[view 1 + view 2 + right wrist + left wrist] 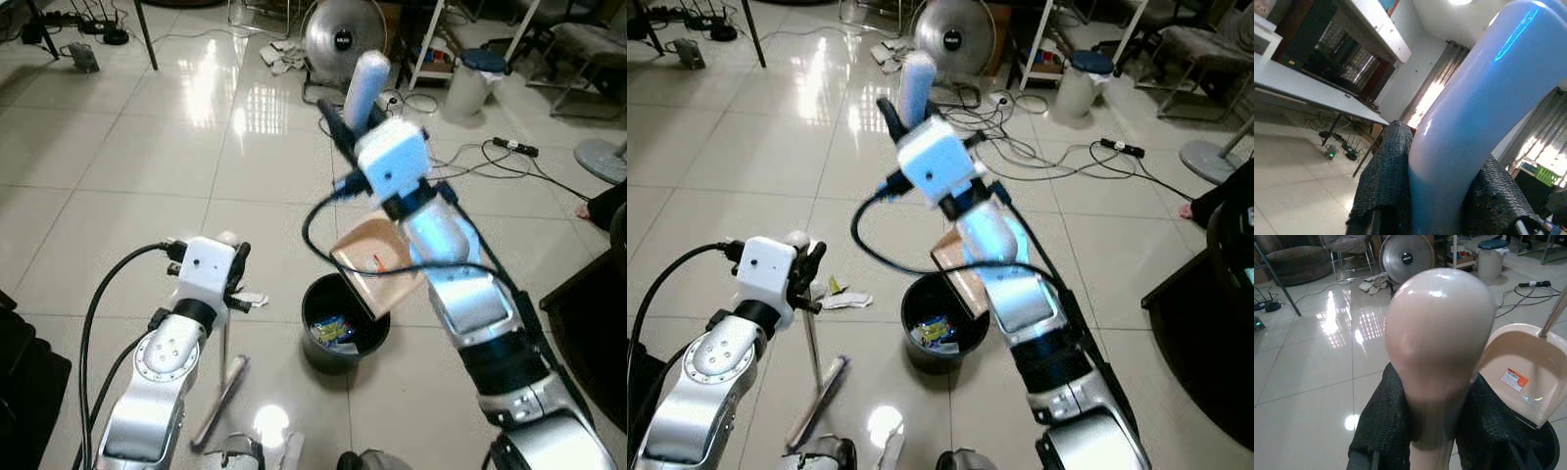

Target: Sweep floor

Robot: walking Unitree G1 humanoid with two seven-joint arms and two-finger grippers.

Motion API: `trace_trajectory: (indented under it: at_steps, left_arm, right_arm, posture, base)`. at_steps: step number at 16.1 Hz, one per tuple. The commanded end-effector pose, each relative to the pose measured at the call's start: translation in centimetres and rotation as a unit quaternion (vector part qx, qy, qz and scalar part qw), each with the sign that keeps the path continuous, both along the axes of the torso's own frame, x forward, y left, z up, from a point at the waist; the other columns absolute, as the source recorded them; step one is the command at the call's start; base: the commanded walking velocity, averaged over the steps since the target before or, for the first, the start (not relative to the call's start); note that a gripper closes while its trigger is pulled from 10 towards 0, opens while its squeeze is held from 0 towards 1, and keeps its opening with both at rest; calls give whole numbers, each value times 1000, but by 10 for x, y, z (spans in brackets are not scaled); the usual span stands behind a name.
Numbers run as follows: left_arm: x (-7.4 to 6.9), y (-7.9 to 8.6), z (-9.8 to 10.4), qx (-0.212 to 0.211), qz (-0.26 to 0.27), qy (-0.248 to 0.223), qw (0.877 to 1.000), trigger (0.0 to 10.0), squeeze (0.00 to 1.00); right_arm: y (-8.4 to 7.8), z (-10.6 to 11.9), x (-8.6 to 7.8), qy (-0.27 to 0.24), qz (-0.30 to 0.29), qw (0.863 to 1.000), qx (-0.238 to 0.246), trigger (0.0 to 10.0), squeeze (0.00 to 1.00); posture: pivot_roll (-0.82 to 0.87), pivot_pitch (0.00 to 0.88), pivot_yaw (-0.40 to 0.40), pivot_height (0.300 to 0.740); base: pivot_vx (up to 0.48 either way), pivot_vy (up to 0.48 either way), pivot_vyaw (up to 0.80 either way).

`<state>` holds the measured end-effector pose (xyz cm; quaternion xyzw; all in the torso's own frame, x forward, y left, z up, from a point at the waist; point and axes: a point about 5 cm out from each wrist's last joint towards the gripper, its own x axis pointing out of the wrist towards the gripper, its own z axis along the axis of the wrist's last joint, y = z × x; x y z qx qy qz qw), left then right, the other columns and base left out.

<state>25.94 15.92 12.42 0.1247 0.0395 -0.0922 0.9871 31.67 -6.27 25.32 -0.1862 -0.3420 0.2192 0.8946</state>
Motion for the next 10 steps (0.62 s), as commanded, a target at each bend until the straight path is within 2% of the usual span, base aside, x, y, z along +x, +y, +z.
trace_trajectory:
  at_steps: [1, 3, 4, 5, 6, 7, 10]
  left_arm:
    - [1, 0, 10, -4, 4, -22, 1000, 10000, 0]
    - [7, 2, 16, 7, -3, -32, 999, 10000, 0]
    - [9, 2, 17, 9, -8, -34, 999, 10000, 0]
    - [9, 2, 17, 11, -11, -35, 999, 10000, 0]
    - [11, 1, 18, 12, -21, -33, 999, 10000, 0]
    - [11, -2, 19, 10, -29, -31, 999, 10000, 0]
    - [12, -5, 21, 13, -40, -33, 999, 10000, 0]
  right_arm:
    - [-7, 25, -4, -37, -3, 999, 26, 10000, 0]
    - [-29, 64, -4, -46, -27, 993, 109, 10000, 0]
    - [-36, 71, -5, -37, -36, 989, 141, 10000, 0]
    - [-39, 72, -5, -28, -39, 986, 158, 10000, 0]
    - [-51, 74, -6, 10, -45, 970, 237, 10000, 0]
    - [-55, 73, -7, 27, -50, 960, 276, 10000, 0]
    - [-62, 68, -10, 48, -68, 947, 310, 10000, 0]
  posture:
    - [111, 108, -98, 740]
    - [107, 90, -84, 740]
    - [105, 86, -75, 740]
    - [104, 85, -73, 740]
    - [100, 84, -62, 740]
    - [101, 86, -56, 740]
    - [106, 80, -47, 740]
  base:
    - [0, 0, 0]
    - [0, 0, 0]
    - [0, 0, 0]
    - [0, 0, 0]
    - [0, 0, 0]
    - [0, 0, 0]
    - [-182, 0, 0]
